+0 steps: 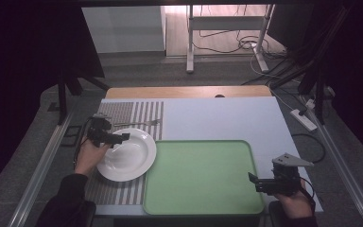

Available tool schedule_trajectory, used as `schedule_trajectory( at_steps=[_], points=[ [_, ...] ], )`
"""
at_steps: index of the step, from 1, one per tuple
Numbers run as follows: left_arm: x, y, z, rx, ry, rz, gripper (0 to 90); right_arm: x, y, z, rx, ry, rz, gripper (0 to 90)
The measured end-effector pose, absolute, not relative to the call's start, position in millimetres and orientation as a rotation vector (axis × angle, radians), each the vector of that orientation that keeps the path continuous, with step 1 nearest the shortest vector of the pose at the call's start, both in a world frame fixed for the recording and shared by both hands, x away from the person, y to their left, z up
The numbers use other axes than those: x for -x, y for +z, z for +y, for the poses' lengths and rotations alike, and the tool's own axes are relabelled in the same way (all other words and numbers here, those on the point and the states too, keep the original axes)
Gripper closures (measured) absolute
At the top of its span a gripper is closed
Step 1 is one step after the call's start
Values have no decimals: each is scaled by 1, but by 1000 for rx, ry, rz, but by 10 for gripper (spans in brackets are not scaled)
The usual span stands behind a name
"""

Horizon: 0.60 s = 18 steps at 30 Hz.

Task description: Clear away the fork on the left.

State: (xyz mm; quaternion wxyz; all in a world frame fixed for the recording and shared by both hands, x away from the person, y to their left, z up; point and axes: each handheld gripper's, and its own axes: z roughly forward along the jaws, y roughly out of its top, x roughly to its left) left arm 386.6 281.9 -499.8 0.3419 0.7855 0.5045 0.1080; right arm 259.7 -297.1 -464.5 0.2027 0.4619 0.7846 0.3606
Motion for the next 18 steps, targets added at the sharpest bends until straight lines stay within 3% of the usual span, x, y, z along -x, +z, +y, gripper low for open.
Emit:
schedule_trajectory(
  at_steps=[18],
  points=[
    [-432, -507, 285, -2044, 279, 1336, 2, -260, -465, -297, -1297, 1006, 2191, 0]
  ],
)
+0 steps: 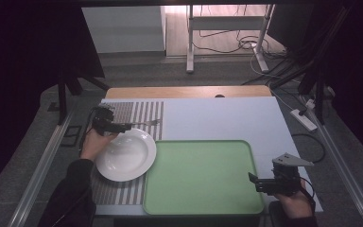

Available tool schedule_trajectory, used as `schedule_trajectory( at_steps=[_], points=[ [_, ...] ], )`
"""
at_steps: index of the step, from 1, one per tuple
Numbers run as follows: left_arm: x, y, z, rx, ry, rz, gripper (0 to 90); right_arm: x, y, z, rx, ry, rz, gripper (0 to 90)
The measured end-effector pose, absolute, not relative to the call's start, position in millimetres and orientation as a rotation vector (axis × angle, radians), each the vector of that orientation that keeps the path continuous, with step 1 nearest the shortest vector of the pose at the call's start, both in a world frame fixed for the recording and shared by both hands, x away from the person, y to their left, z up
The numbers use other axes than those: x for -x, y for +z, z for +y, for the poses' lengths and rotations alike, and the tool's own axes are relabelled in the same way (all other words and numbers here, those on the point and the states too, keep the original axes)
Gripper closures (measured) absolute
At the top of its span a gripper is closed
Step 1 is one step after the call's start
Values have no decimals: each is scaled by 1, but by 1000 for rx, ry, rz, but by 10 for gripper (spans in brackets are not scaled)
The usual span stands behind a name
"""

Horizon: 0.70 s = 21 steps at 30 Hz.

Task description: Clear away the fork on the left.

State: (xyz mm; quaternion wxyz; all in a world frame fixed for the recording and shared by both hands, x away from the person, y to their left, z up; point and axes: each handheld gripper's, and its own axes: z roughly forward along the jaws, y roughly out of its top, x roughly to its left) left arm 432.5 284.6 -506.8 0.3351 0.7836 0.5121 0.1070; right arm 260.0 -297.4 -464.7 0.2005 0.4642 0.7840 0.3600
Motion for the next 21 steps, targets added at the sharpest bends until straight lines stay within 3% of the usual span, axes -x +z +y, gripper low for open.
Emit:
schedule_trajectory(
  at_steps=[3, 7, 21],
  points=[
    [-438, -507, 286, -2056, 285, 1338, 38, -260, -465, -297, -1299, 1003, 2190, 0],
    [-446, -507, 288, -2078, 302, 1347, 154, -260, -465, -298, -1301, 1007, 2189, 0],
    [-477, -517, 299, -2142, 235, 1367, 812, -261, -465, -298, -1311, 1003, 2192, 0]
  ],
)
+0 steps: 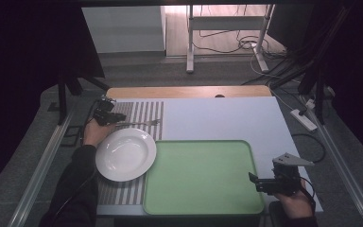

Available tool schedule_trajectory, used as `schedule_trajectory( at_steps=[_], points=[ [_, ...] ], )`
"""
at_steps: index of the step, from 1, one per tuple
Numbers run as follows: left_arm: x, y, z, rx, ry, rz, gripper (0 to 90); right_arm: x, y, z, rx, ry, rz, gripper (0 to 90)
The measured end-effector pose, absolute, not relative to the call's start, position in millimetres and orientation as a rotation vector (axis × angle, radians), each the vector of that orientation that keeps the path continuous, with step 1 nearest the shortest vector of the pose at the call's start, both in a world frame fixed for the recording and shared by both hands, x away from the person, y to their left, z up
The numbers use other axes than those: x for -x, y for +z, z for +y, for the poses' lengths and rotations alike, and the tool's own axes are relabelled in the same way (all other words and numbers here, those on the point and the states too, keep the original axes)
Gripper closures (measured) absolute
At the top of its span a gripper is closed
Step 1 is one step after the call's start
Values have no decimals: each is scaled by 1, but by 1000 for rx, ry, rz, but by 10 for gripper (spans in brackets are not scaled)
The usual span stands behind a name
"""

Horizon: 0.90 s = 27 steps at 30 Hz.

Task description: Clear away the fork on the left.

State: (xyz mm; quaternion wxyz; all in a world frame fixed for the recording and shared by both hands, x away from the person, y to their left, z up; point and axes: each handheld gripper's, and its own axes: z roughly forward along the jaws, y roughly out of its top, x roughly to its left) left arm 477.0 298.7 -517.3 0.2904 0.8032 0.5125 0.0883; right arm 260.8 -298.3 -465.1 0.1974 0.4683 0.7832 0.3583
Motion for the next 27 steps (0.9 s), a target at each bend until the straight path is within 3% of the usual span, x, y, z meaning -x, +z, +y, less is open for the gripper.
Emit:
schedule_trajectory(
  at_steps=[2, 14, 27],
  points=[
    [-481, -521, 300, -2148, 222, 1379, 895, -261, -465, -298, -1312, 1003, 2191, 0],
    [-495, -536, 302, -2206, 219, 1448, 896, -261, -465, -299, -1322, 1008, 2184, 0],
    [-471, -530, 295, -2306, 133, 1390, 896, -260, -465, -298, -1309, 1002, 2184, 0]
  ],
)
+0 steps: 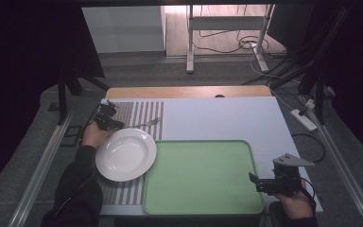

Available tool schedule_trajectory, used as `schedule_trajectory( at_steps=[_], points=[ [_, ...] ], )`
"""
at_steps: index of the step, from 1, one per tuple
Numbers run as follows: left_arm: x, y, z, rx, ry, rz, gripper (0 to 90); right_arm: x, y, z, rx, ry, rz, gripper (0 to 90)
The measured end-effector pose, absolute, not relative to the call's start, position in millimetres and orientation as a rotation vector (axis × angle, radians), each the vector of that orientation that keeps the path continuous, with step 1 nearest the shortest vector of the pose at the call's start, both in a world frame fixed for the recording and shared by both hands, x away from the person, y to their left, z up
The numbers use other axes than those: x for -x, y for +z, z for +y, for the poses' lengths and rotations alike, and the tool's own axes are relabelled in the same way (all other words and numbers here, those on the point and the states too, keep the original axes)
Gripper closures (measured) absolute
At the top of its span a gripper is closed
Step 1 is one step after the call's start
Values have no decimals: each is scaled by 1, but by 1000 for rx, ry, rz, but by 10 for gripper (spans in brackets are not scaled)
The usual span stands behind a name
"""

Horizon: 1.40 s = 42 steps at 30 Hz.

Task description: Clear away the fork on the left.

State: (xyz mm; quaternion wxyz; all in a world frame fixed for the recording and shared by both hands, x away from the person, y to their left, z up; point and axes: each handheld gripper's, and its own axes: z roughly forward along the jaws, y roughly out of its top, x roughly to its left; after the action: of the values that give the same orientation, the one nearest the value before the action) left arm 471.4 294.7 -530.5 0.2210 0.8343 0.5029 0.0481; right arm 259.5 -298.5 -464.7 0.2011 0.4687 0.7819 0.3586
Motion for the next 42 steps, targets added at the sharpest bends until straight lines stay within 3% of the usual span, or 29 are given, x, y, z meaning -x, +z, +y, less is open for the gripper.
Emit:
schedule_trajectory(
  at_steps=[10, 14, 18, 31, 34, 42],
  points=[
    [-465, -528, 291, -2356, 59, 1344, 896, -260, -465, -298, -1303, 1003, 2186, 0],
    [-469, -528, 295, -2296, 20, 1346, 886, -260, -465, -298, -1302, 1004, 2186, 0],
    [-473, -524, 295, -2243, 58, 1367, 736, -260, -465, -298, -1304, 1006, 2186, 0],
    [-485, -519, 270, -2265, 142, 1305, 57, -260, -465, -298, -1301, 1005, 2191, 0],
    [-489, -522, 259, -2307, 116, 1293, 0, -260, -465, -298, -1300, 1004, 2192, 0],
    [-499, -528, 240, -2399, 102, 1280, 6, -259, -465, -298, -1302, 1005, 2190, 0]
  ],
)
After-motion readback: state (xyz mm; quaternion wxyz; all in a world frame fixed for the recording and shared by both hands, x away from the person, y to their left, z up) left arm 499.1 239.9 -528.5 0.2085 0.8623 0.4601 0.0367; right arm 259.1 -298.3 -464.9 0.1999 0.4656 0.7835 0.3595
